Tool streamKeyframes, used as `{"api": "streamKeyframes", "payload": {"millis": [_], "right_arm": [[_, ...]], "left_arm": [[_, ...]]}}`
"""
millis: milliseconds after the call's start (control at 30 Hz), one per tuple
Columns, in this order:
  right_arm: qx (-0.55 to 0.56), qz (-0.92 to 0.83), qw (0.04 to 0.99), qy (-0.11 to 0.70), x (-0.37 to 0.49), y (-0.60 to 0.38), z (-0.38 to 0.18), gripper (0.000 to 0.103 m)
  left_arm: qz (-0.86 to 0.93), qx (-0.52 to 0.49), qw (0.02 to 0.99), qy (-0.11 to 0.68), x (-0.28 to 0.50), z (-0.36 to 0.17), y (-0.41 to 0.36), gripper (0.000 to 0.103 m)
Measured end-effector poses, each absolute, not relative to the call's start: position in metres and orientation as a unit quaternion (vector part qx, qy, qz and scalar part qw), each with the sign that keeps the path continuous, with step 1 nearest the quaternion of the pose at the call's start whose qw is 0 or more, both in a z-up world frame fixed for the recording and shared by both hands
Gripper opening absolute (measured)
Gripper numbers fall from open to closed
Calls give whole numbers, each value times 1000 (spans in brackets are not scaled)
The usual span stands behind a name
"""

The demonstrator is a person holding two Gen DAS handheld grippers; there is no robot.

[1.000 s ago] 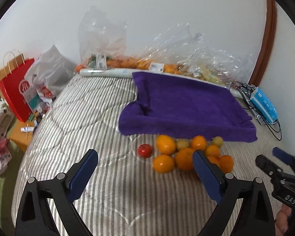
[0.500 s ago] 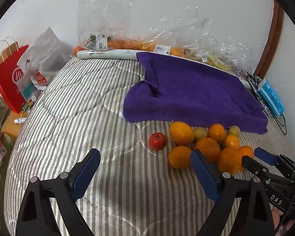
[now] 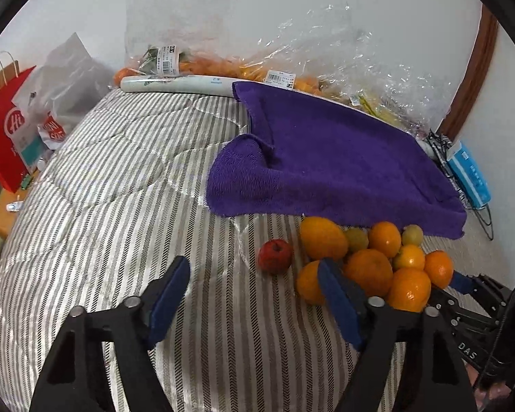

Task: Organize fruits
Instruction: 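Move the left tool to the small red fruit while the right tool approaches a large orange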

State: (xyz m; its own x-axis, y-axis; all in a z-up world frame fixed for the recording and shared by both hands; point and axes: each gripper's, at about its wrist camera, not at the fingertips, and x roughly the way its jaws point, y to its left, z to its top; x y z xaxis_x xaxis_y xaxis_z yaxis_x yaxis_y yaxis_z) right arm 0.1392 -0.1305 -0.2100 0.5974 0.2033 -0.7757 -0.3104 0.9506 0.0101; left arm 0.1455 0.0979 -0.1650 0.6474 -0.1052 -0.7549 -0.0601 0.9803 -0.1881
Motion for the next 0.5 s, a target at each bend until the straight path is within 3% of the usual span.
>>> {"api": "streamKeyframes", "payload": {"millis": [200, 433, 500], "right_arm": [[-67, 132, 896, 419, 143, -139, -211, 41], [-65, 133, 897, 417, 145, -140, -211, 41], [-65, 134, 897, 416, 146, -141, -211, 41]], "left_arm": [[-28, -96, 904, 415, 148, -166, 103, 62], [-47, -78, 902, 421, 146, -172, 104, 59], [-54, -77, 902, 421, 146, -175, 102, 53]]}}
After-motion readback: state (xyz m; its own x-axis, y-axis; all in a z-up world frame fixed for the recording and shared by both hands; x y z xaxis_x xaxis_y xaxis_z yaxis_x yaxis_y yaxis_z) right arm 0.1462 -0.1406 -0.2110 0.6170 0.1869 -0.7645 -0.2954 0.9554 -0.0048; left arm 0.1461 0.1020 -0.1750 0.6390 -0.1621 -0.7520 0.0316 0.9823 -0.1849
